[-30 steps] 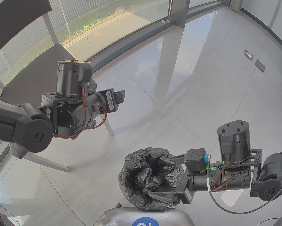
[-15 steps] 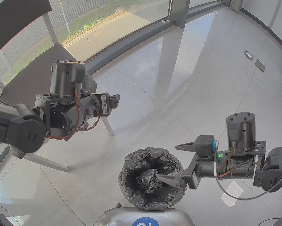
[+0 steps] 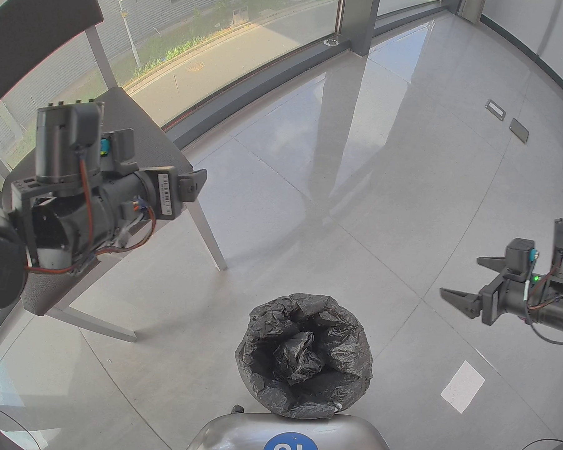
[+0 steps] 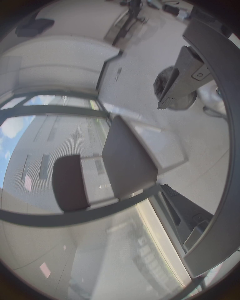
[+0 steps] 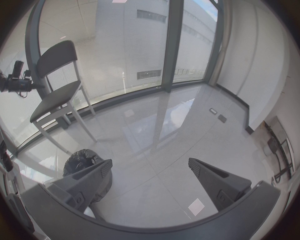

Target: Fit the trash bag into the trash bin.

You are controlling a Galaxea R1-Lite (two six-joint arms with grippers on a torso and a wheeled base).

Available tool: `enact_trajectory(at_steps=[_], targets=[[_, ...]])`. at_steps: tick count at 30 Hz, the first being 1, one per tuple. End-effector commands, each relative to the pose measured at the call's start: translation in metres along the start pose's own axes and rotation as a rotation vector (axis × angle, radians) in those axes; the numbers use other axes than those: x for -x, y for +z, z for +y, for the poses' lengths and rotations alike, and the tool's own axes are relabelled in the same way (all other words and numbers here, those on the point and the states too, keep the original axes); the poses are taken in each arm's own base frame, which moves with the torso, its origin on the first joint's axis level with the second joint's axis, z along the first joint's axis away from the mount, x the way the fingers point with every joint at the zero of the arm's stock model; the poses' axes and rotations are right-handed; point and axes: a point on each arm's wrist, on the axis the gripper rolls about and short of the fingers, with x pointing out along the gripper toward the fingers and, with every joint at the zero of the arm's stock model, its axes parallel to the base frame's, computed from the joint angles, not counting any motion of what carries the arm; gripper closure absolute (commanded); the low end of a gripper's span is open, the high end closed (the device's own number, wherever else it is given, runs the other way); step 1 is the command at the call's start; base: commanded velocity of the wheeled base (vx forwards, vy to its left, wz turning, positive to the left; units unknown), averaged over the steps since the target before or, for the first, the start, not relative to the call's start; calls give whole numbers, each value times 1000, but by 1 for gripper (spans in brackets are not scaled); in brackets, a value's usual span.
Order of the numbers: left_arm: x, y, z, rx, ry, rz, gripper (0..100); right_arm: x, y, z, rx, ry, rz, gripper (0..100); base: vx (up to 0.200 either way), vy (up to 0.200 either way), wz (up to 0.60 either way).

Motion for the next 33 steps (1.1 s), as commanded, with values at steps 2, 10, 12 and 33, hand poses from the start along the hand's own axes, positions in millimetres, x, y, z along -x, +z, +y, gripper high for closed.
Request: enact_trajectory(at_steps=[2, 10, 12, 33], targets=[[56, 13, 32, -7, 85, -87, 0, 75, -1, -28, -42, -275, -134, 0, 0, 0, 0], [129, -2, 64, -86, 281, -122, 0, 135, -22, -4, -92, -387, -268, 0, 0, 0, 0], [145, -6, 69, -81, 307, -129, 0, 145, -27, 4, -80, -392, -299, 0, 0, 0, 0], [307, -141, 120, -81, 679, -171, 0, 215, -123, 83, -91, -361, -440, 0, 0, 0, 0]])
